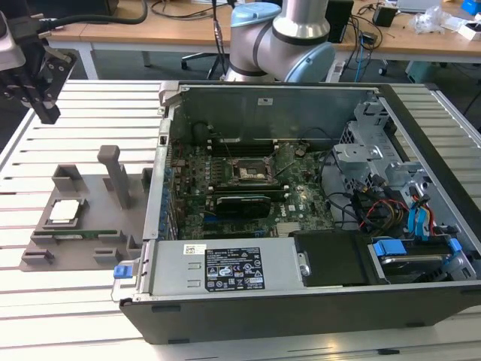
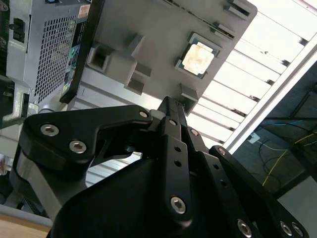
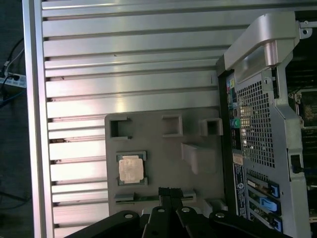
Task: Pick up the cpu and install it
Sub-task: 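Reach for the cpu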
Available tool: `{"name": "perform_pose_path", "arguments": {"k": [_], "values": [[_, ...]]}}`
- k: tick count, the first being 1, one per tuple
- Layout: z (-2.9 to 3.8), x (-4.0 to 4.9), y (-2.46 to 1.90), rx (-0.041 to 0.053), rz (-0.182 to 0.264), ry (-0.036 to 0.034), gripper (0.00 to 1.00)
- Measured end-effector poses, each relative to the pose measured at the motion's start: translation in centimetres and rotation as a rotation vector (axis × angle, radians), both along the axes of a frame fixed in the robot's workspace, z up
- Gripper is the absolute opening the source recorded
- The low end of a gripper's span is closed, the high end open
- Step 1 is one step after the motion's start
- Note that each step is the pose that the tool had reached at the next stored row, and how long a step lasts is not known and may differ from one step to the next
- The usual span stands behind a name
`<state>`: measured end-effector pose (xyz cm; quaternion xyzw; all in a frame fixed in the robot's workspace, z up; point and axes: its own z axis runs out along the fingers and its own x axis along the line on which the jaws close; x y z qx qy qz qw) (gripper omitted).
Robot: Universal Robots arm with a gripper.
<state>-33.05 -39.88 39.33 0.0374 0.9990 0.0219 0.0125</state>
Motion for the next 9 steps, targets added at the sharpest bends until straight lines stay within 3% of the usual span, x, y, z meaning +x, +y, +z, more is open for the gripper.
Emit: {"name": "perform_pose_path", "arguments": {"k": [9], "values": [[0.00, -0.94, 0.00, 0.0001, 0.000, -0.0001, 0.11]]}}
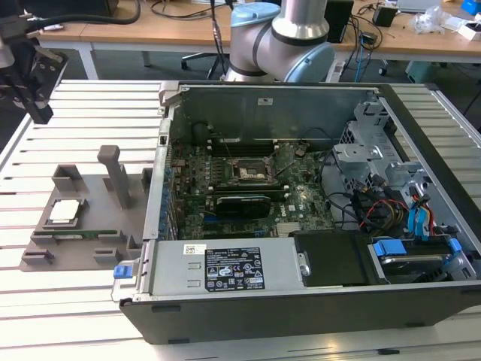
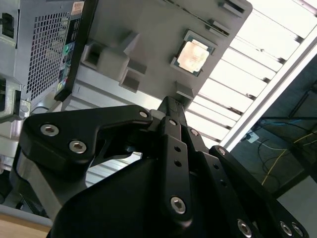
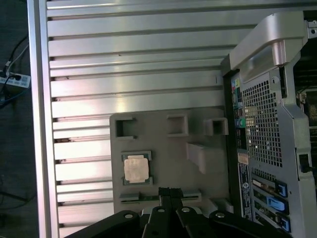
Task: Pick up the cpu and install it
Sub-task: 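Reach for the cpu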
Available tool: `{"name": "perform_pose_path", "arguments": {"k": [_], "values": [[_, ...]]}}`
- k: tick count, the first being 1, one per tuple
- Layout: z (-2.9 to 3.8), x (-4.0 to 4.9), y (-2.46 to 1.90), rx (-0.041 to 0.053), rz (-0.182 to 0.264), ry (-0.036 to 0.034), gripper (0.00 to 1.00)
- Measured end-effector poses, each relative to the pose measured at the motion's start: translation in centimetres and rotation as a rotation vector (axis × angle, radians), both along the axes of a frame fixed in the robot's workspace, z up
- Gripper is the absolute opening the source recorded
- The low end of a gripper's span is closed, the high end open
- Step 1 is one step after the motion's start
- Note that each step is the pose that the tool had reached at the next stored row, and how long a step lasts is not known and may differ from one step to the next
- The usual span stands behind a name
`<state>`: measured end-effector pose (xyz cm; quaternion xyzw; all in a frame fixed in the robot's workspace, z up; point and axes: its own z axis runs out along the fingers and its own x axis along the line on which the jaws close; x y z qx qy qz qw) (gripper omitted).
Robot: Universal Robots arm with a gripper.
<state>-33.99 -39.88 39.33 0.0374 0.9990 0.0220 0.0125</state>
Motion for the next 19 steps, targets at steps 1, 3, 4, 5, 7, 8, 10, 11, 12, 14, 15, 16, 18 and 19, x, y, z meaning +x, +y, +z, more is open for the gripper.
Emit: {"name": "perform_pose_path", "arguments": {"k": [1, 3, 4, 5, 7, 8, 10, 11, 12, 14, 15, 16, 18, 19], "values": [[0.00, -0.07, 0.00, 0.0000, 0.000, 0.0000, 0.11], [0.00, -0.20, 0.00, 0.0000, 0.000, 0.0000, 0.11], [0.00, -0.25, 0.00, 0.0000, 0.000, 0.0000, 0.11], [0.00, -0.30, 0.00, -0.0001, 0.000, 0.0000, 0.11], [0.00, -0.44, 0.00, -0.0001, 0.000, 0.0000, 0.11], [0.00, -0.50, 0.00, -0.0001, 0.000, 0.0000, 0.11], [0.00, -0.64, 0.00, 0.0000, 0.000, 0.0000, 0.11], [0.00, -0.70, 0.00, 0.0000, 0.000, 0.0000, 0.11], [0.00, -0.76, 0.00, 0.0000, 0.000, 0.0000, 0.11], [0.00, -0.88, 0.00, 0.0000, 0.000, 0.0000, 0.11], [0.00, -0.94, 0.00, 0.0000, 0.000, 0.0000, 0.11], [0.00, -1.09, 0.00, 0.0000, 0.000, 0.0000, 0.11], [0.00, -1.40, 0.00, -0.0001, 0.000, 0.0000, 0.11], [0.00, -1.56, 0.00, 0.0000, 0.000, 0.0001, 0.11]]}}
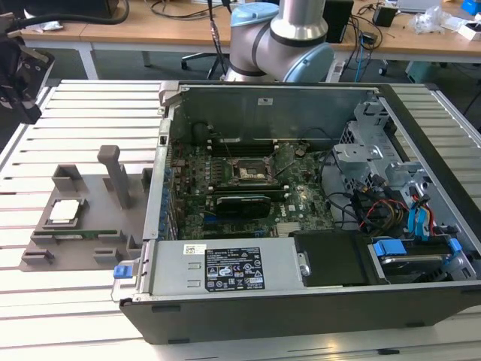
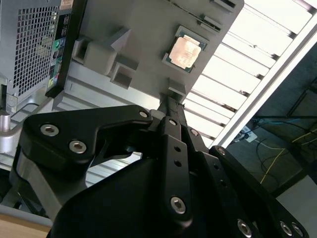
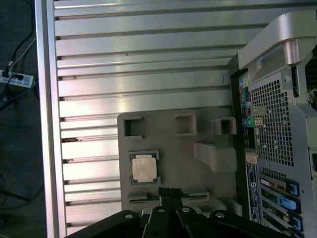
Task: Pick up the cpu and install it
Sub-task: 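Reach for the cpu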
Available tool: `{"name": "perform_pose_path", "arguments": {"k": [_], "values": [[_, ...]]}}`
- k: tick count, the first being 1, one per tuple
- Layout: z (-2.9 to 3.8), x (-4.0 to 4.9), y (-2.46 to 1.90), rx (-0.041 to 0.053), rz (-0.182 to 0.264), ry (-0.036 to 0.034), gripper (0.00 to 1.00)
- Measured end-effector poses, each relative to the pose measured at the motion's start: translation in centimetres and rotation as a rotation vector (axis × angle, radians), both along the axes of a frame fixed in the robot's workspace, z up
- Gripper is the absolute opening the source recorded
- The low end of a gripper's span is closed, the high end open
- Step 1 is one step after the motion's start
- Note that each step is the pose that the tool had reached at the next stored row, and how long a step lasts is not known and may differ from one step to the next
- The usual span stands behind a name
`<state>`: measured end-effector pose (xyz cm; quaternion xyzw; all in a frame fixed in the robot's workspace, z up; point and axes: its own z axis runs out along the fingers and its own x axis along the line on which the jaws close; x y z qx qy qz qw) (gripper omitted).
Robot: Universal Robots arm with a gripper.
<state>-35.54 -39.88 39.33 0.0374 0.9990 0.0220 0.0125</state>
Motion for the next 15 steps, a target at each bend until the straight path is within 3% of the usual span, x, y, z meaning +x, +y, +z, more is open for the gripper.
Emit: {"name": "perform_pose_path", "arguments": {"k": [15], "values": [[0.00, -2.39, 0.00, 0.0000, 0.000, 0.0000, 0.11]]}}
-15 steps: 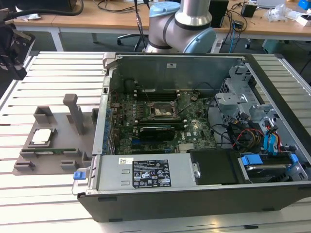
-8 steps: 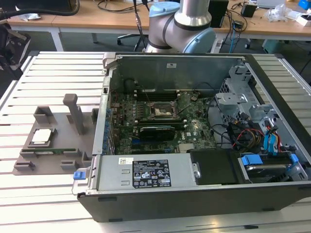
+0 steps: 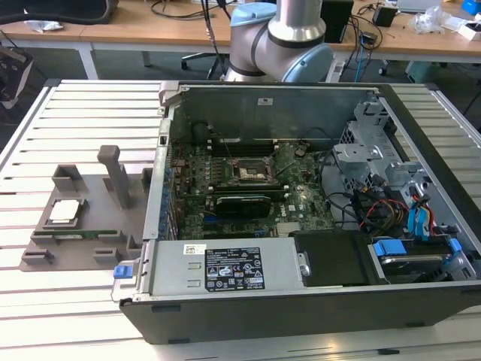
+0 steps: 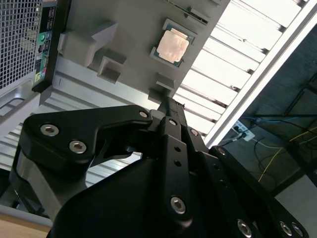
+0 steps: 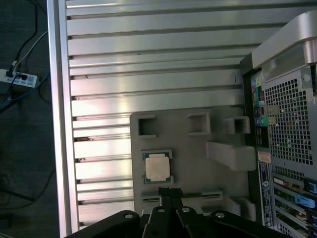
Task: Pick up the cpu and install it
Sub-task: 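Reach for the cpu, then pick up the cpu and move it towards the insertion slot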
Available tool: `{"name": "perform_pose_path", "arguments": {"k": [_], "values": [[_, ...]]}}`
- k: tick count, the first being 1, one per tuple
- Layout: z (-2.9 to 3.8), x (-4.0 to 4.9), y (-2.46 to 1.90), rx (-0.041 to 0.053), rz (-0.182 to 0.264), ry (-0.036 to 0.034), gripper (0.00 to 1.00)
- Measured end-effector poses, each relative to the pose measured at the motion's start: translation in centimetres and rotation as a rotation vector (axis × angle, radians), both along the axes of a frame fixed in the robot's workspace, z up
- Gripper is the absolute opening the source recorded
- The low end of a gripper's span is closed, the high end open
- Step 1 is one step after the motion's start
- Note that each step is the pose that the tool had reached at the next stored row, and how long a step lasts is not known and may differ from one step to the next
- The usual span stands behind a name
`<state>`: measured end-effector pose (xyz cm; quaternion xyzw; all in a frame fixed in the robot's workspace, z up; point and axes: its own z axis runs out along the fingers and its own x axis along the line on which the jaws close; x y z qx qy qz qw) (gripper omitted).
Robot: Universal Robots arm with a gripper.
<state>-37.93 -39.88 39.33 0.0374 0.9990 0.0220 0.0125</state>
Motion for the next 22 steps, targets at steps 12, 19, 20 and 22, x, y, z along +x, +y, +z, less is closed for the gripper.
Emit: {"name": "perform_pose_path", "arguments": {"k": [12, 19, 20, 22], "values": [[0.00, -1.69, 0.00, 0.0000, 0.000, 0.0000, 0.11], [0.00, -2.12, 0.00, 0.0000, 0.000, 0.0000, 0.11], [0.00, -2.15, 0.00, 0.0000, 0.000, 0.0000, 0.11], [0.00, -2.19, 0.00, 0.0000, 0.000, 0.0000, 0.11]]}}
